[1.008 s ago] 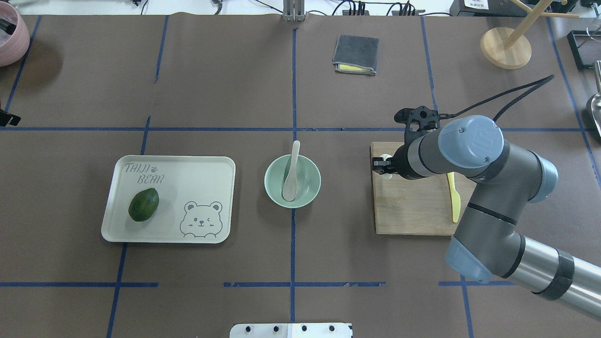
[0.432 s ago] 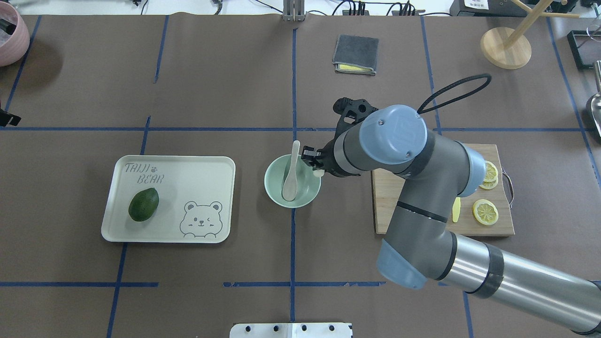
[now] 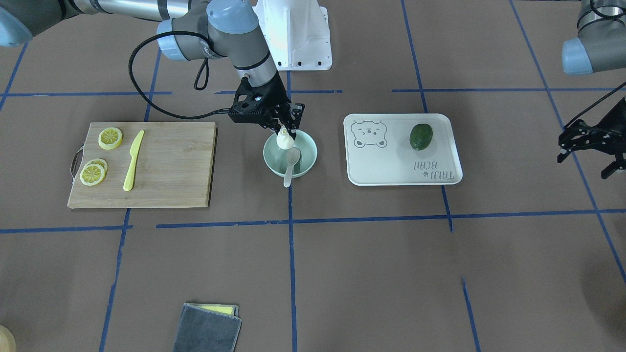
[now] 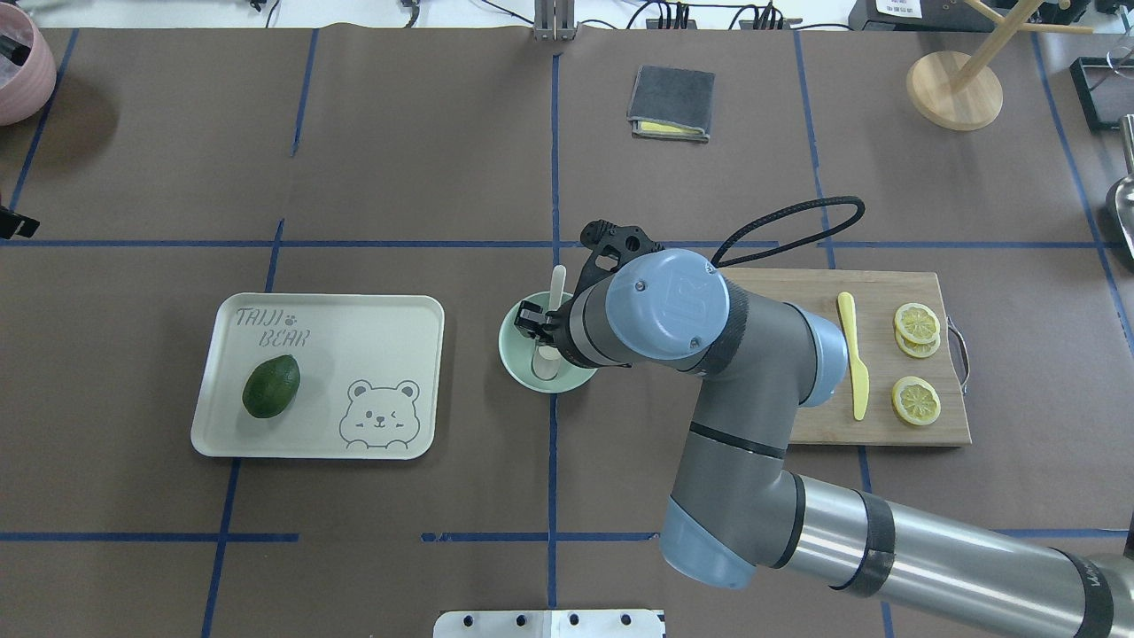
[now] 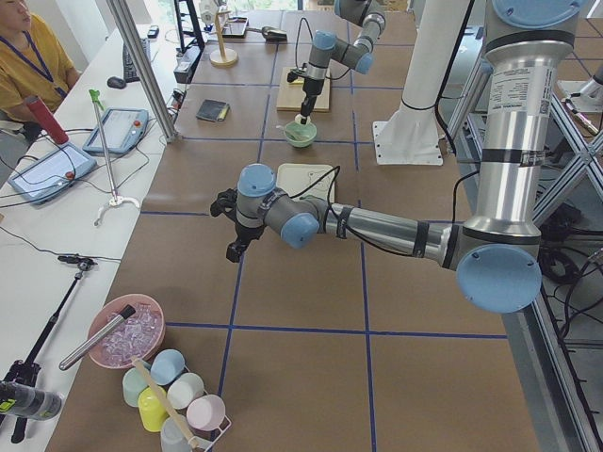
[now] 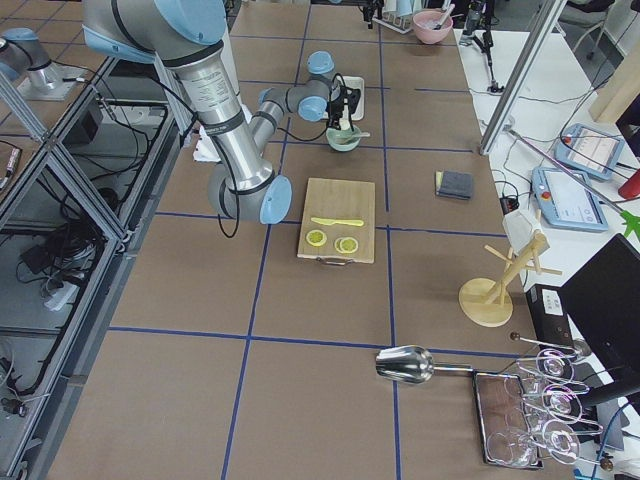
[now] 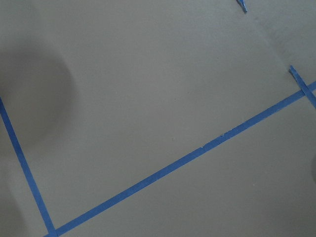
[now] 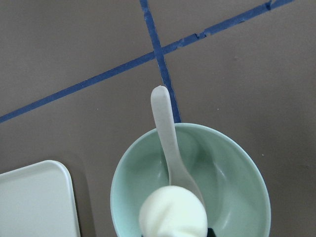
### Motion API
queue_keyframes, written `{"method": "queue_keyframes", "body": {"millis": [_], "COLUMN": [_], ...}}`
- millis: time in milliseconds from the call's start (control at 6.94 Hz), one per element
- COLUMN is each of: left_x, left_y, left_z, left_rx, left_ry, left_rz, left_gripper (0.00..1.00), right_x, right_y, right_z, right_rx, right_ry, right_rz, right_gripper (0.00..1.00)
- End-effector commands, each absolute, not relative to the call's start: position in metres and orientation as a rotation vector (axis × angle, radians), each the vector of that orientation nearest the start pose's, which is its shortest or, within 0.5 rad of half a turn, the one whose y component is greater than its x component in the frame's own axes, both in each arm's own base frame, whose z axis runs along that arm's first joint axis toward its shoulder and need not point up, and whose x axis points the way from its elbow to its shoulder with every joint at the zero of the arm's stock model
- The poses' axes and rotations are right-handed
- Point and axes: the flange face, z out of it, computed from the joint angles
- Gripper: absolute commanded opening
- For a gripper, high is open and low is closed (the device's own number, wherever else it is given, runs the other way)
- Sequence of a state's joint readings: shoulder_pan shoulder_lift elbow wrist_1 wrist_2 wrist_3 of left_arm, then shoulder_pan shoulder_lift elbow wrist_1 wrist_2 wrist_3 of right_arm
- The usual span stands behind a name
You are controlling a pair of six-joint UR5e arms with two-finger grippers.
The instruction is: Put spoon and bun in bowl
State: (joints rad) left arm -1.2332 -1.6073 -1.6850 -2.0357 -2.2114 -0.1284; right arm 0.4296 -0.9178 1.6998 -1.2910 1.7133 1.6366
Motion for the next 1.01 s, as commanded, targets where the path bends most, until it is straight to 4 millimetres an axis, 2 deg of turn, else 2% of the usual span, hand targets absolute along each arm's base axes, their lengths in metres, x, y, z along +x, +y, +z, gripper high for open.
{"method": "queue_keyframes", "body": {"millis": [0,144,576,720,864], "left_x": [0.105,0.105,0.103,0.105,0.105], "left_y": [-0.524,-0.524,-0.518,-0.518,-0.519], "left_z": [0.537,0.537,0.540,0.544,0.545], "left_rx": [0.435,0.435,0.429,0.423,0.423], "left_ry": [0.746,0.746,0.746,0.744,0.742], "left_rz": [0.391,0.391,0.390,0.392,0.394], "left_gripper": [1.00,1.00,1.00,1.00,1.00], "right_x": [-0.566,-0.570,-0.568,-0.561,-0.544], "right_y": [-0.391,-0.394,-0.394,-0.399,-0.407], "right_z": [0.188,0.193,0.189,0.187,0.188], "right_rx": [0.084,0.093,0.095,0.099,0.107], "right_ry": [-1.060,-1.045,-1.054,-1.062,-1.064], "right_rz": [0.389,0.396,0.394,0.399,0.412], "right_gripper": [0.71,0.71,0.71,0.71,0.74]}}
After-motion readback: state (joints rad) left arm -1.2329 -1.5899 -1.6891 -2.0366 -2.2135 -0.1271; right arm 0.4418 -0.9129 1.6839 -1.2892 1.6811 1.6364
